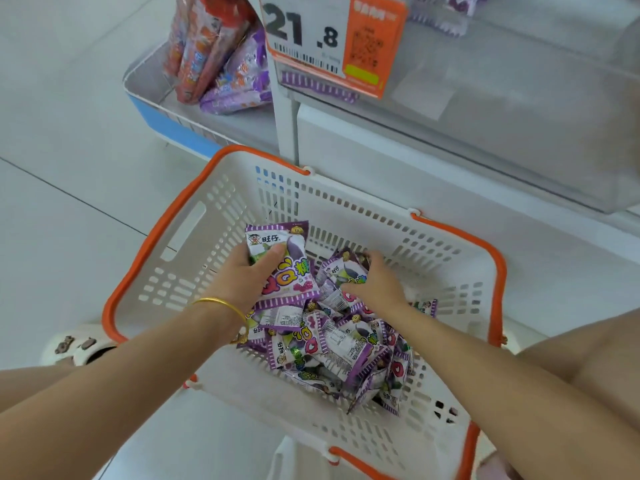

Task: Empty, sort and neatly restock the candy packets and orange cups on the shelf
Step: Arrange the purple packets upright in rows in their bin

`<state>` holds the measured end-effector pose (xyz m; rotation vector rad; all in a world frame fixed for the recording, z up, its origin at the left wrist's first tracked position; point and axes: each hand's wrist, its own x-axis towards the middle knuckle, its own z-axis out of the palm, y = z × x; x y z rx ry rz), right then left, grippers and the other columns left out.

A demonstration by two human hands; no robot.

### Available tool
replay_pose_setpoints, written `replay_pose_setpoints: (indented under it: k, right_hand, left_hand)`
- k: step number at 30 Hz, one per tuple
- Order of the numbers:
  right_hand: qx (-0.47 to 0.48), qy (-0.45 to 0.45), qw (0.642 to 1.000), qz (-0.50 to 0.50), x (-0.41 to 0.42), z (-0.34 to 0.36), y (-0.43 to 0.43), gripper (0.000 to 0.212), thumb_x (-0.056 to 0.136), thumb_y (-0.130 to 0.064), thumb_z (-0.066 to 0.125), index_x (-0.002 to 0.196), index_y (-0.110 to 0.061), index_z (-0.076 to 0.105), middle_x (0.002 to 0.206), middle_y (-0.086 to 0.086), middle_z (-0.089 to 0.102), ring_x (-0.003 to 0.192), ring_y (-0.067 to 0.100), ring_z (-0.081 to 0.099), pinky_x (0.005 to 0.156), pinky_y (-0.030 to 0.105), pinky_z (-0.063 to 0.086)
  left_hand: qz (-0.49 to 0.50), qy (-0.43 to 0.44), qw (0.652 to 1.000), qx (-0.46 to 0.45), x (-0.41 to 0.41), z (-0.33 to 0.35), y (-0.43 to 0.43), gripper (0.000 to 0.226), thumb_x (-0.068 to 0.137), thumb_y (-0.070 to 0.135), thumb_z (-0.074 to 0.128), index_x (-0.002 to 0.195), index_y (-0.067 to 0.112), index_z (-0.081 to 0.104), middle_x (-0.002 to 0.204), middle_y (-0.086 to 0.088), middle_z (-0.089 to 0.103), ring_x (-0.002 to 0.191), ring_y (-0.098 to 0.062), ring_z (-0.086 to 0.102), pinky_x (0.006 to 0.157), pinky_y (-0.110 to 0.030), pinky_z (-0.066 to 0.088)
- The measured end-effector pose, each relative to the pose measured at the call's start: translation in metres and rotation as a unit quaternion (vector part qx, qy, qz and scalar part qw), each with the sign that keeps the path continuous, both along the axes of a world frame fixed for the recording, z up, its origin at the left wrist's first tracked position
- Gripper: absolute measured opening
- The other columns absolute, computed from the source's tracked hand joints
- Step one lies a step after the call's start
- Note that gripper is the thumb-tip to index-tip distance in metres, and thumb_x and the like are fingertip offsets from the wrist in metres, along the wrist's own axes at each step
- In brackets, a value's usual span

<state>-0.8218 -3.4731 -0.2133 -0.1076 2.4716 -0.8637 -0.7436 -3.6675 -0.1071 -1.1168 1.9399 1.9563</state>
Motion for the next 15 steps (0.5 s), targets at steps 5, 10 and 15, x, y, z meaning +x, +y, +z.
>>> replay_pose_setpoints:
  k: [5,10,15]
  right_hand:
    - [-0.202,-0.076,0.975,-0.058,0.000,0.088,0.010,0.086,0.077,-0.038,0.076,0.140,-0.014,0.023,0.136,0.000,0.042,0.120,0.018,0.045,0.102,0.035,0.038]
    - [-0.299,-0.044,0.950,-0.076,0.031,0.163,0.027,0.056,0.084,-0.046,0.063,0.126,-0.024,0.033,0.128,-0.006,0.052,0.116,0.013,0.052,0.100,0.033,0.044]
    - [-0.257,-0.026,0.966,-0.019,0.069,0.175,0.015,0.035,0.095,-0.043,0.045,0.122,-0.029,0.027,0.104,-0.020,0.043,0.093,-0.004,0.050,0.066,0.002,0.040]
  left_hand:
    - [-0.008,0.019,0.998,-0.064,0.002,0.020,0.010,0.016,0.089,0.043,0.058,0.089,0.028,0.052,0.095,-0.014,0.068,0.085,-0.032,0.066,0.084,-0.054,0.053]
    - [-0.019,0.047,0.992,-0.117,0.014,0.046,0.026,0.033,0.091,0.043,0.053,0.103,0.013,0.046,0.079,-0.009,0.056,0.070,-0.024,0.056,0.075,-0.048,0.054]
    - [-0.075,0.089,0.987,-0.115,0.031,0.057,0.051,0.036,0.093,0.041,0.049,0.108,0.010,0.039,0.096,-0.015,0.053,0.082,-0.029,0.055,0.078,-0.040,0.048]
